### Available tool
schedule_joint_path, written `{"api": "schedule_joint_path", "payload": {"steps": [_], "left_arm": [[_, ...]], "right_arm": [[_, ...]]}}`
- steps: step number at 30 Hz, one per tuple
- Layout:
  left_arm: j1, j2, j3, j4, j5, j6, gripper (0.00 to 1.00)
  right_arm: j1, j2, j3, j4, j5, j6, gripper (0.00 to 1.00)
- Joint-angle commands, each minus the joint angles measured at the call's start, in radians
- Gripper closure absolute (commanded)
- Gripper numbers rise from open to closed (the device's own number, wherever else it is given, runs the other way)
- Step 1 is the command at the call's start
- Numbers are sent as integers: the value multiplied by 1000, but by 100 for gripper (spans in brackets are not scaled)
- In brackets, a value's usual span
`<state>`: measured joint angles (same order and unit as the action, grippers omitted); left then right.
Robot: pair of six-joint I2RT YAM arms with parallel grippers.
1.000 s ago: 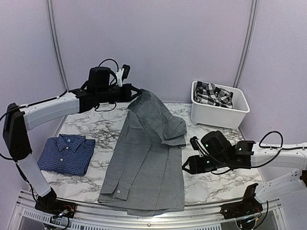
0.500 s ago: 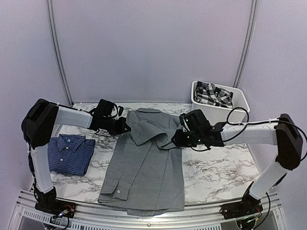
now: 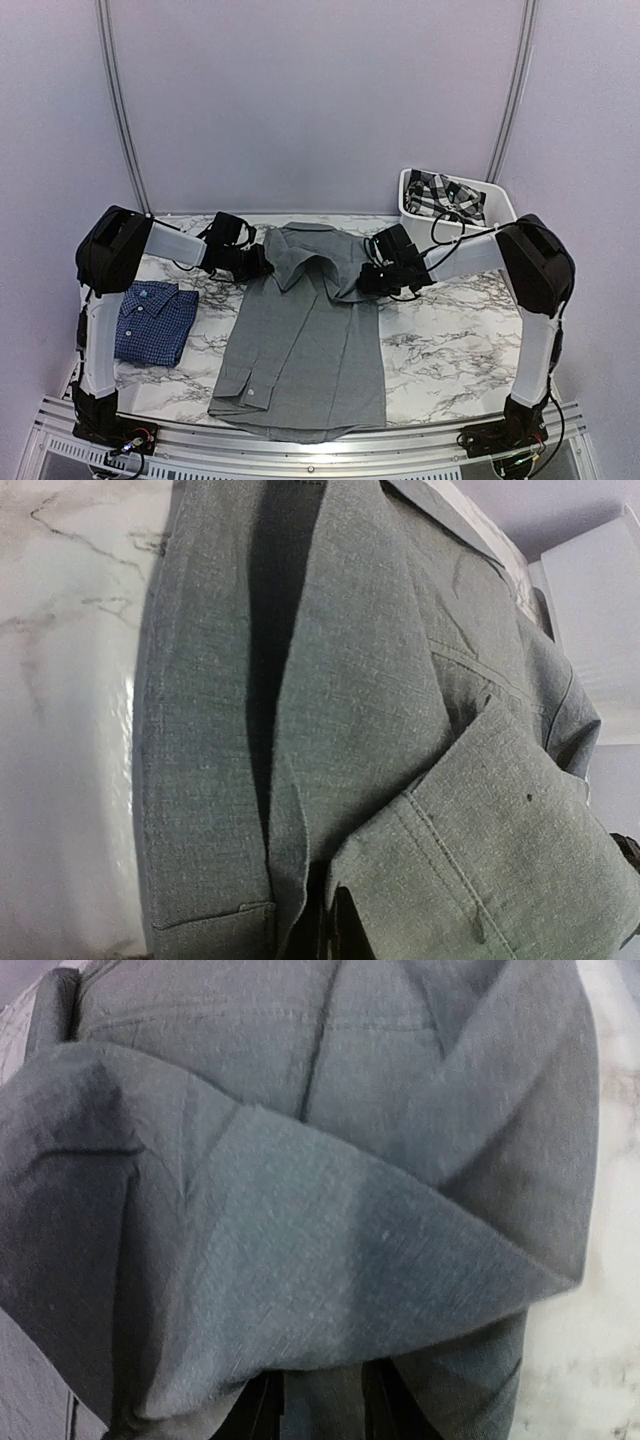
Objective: Fold and stack the long sleeve shirts
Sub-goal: Move the 1/3-folded shirt to the center of the board.
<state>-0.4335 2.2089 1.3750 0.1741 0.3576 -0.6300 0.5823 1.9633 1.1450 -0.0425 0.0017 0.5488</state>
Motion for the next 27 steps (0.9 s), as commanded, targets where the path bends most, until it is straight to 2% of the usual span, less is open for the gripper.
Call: {"api": "schedule_joint_path", "payload": {"steps": [1,6,11,16,20,27], "left_arm": [[28,73,76,15,-32,-36,100],[43,123,196,-20,-36,-23,100],[42,100,320,-108,34,52,100],[41,57,410,-150,101,95,100],[30,26,464,-151,148,111,100],[20,-6,532,-153,198,101,100]], "right_arm": [[-56,101,158,-36,-38,-76,75],[-97,205,339,-128,-67,-122,73],[-94,112,350,-185,-65,-150,62],[-44,-100,193,-222,-21,-132,53],[67,-245,44,-281,66,-72,52],[290,-450,-198,-349,153,184,53]]}}
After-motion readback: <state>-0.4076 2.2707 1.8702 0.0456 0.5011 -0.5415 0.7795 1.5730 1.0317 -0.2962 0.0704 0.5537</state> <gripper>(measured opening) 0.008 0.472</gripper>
